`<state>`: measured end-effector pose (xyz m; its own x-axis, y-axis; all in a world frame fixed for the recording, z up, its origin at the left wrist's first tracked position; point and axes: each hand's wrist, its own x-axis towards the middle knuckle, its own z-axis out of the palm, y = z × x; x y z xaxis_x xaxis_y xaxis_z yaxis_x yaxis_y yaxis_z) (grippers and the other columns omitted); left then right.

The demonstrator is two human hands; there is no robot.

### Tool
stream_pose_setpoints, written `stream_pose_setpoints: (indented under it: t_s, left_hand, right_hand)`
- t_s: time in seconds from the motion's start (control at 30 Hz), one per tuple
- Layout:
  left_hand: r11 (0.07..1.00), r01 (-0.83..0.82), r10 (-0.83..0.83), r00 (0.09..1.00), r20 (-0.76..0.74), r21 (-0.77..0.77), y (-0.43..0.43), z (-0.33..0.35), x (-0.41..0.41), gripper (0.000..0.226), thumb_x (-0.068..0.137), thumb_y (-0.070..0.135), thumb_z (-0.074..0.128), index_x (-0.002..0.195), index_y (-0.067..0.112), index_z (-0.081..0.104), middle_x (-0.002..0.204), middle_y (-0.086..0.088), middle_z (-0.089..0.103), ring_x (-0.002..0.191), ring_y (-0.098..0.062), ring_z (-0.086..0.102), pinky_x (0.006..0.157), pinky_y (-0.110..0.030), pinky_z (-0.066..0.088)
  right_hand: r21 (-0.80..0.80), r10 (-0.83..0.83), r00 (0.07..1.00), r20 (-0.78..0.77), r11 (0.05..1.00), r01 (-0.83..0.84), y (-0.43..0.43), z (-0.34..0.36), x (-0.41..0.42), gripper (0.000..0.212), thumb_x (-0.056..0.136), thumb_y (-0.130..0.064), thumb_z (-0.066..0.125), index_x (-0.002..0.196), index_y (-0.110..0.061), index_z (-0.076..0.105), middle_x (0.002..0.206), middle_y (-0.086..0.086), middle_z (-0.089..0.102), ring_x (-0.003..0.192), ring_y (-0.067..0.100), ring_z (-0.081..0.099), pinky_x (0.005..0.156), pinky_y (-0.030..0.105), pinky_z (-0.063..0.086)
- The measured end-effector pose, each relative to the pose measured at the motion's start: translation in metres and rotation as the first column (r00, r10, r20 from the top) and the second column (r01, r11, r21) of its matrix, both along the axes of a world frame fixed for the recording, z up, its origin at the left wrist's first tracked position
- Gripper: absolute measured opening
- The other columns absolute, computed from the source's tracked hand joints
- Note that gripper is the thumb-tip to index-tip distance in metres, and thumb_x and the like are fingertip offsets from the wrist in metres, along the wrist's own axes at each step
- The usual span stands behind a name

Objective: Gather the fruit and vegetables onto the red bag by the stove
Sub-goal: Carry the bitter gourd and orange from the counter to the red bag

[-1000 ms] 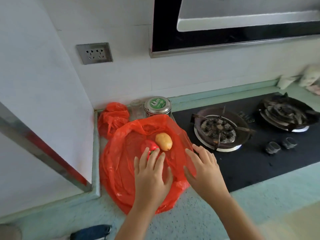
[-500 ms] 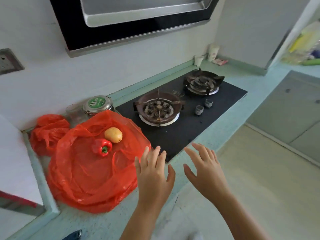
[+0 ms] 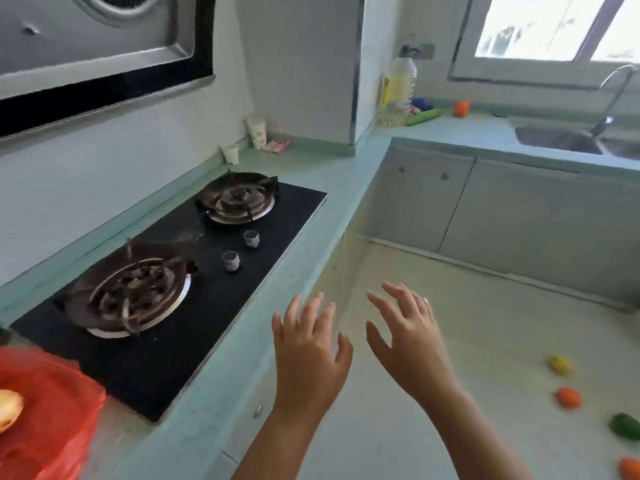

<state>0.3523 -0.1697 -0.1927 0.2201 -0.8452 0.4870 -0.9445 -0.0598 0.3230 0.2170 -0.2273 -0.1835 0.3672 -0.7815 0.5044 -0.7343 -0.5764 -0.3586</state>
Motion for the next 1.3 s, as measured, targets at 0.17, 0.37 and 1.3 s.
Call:
stream_pose_setpoints:
  t_s: [0.17, 0.37, 1.3]
  left_hand:
    - [0.991, 0.133, -0.133, 0.991, 0.003, -0.008, -0.093, 0.006, -0.077, 0.042, 0.078, 0.032, 0.043, 0.105, 0.011, 0.067, 0.117, -0.009, 0.064, 0.113, -0.034, 0.055, 0.091, -0.06, 0.04]
    - [0.977, 0.214, -0.214, 0.977, 0.007, 0.013, -0.163, 0.003, -0.143, 0.042, 0.077, 0.033, 0.043, 0.105, 0.012, 0.067, 0.116, -0.009, 0.065, 0.112, -0.034, 0.056, 0.092, -0.06, 0.038]
    - [0.939, 0.341, -0.343, 0.935, -0.087, -0.033, -0.602, -0.015, -0.141, 0.044, 0.076, 0.033, 0.044, 0.106, 0.01, 0.066, 0.115, -0.009, 0.064, 0.113, -0.034, 0.054, 0.094, -0.061, 0.035]
  right_hand:
    - [-0.005, -0.128, 0.991, 0.029, 0.992, 0.128, -0.069, -0.001, -0.081, 0.038, 0.073, -0.024, 0.06, 0.109, -0.01, 0.063, 0.115, 0.017, 0.061, 0.109, 0.04, 0.055, 0.089, 0.058, 0.04]
    - [-0.013, -0.227, 0.972, 0.052, 0.973, 0.228, -0.129, -0.004, -0.152, 0.038, 0.072, -0.022, 0.06, 0.109, -0.009, 0.062, 0.115, 0.019, 0.06, 0.11, 0.041, 0.053, 0.089, 0.061, 0.04]
    - [0.019, -0.38, 0.925, -0.026, 0.925, 0.381, -0.541, -0.01, -0.158, 0.042, 0.071, -0.023, 0.06, 0.11, -0.008, 0.062, 0.112, 0.019, 0.062, 0.107, 0.041, 0.056, 0.087, 0.062, 0.039]
